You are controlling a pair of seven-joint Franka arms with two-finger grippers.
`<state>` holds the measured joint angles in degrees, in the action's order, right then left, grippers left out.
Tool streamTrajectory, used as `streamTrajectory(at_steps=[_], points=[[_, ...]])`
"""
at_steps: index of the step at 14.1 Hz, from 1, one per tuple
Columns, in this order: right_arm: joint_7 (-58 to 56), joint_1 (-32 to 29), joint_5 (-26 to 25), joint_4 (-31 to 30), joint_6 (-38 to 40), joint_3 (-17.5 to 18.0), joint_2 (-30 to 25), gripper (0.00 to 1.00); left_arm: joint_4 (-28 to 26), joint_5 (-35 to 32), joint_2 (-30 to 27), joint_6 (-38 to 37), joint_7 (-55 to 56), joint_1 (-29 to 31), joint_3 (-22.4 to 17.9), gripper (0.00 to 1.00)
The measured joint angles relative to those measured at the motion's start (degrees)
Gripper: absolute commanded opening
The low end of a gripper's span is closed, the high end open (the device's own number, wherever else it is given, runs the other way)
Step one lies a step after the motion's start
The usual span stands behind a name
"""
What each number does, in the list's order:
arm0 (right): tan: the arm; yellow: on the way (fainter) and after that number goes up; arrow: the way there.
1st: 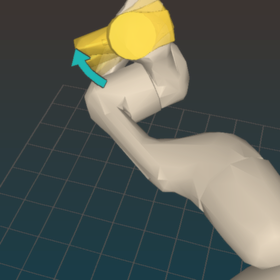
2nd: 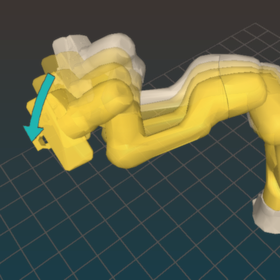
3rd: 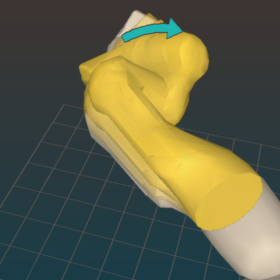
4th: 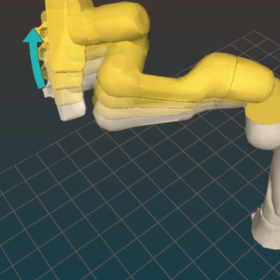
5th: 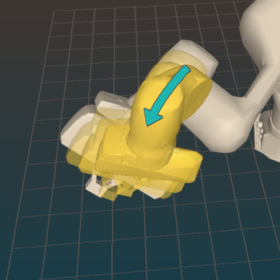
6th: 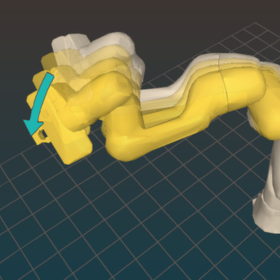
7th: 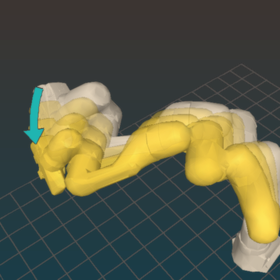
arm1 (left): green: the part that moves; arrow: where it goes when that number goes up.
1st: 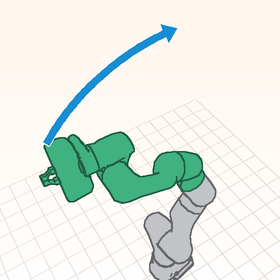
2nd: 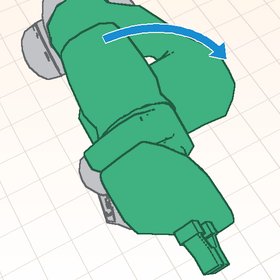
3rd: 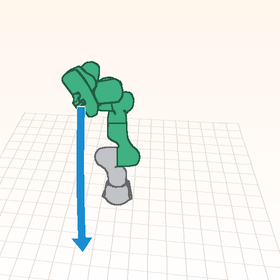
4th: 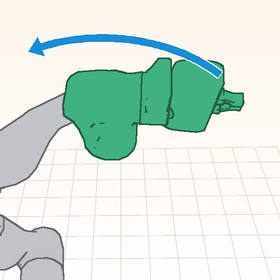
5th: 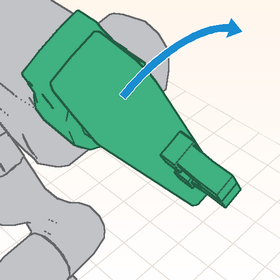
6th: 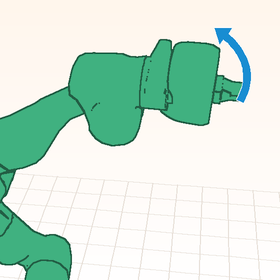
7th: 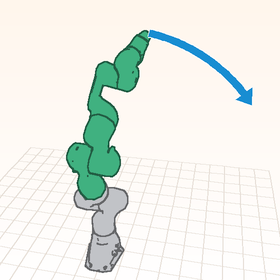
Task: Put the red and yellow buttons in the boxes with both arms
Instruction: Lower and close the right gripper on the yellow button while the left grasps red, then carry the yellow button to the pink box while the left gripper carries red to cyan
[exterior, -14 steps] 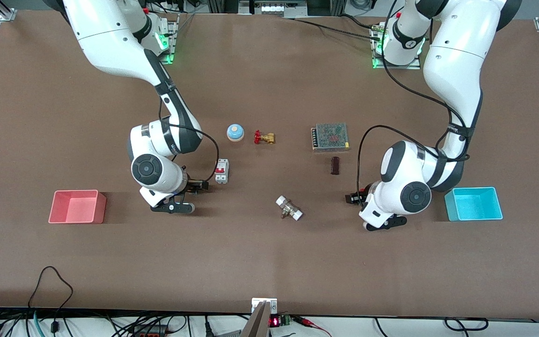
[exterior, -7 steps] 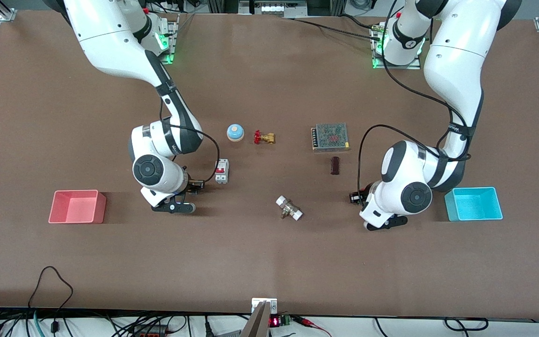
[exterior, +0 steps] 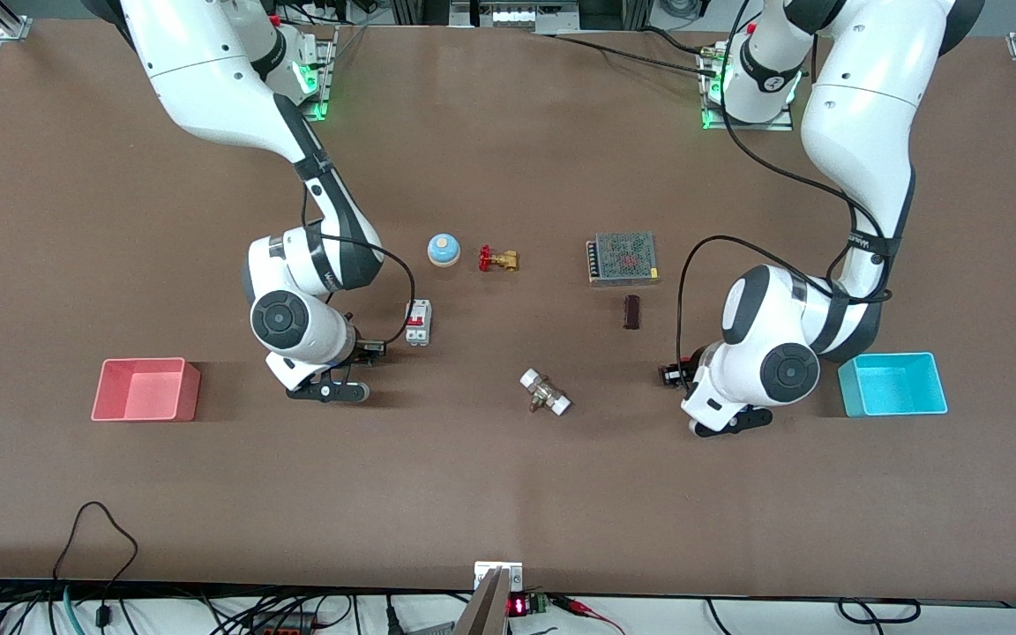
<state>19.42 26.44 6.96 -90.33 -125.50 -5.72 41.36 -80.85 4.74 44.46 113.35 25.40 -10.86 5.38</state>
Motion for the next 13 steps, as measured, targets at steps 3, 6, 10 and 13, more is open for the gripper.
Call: streamTrajectory(at_steps=[3, 6, 10, 13], points=[[0.0, -0.83, 0.0, 3.18, 0.15, -0.93, -1.24, 0.17, 0.43, 0.0, -2.03, -0.35, -0.01, 1.2, -0.39, 0.3], [-0.08, -2.84, 0.0, 4.3, 3.48, -3.61, -4.92, 0.15, 0.5, 0.0, -4.65, -1.41, -1.62, 3.82, -0.75, 0.3], [-4.91, -7.96, -0.04, 4.27, 7.87, -7.17, -7.24, 0.14, 0.5, -1.68, -6.25, -1.77, -6.89, 7.11, -2.82, 0.3], [-14.65, -12.83, -0.07, 4.09, 8.85, -8.95, -7.11, 0.12, 0.5, -2.47, -6.97, -1.77, -12.29, 10.19, -3.77, 0.3]])
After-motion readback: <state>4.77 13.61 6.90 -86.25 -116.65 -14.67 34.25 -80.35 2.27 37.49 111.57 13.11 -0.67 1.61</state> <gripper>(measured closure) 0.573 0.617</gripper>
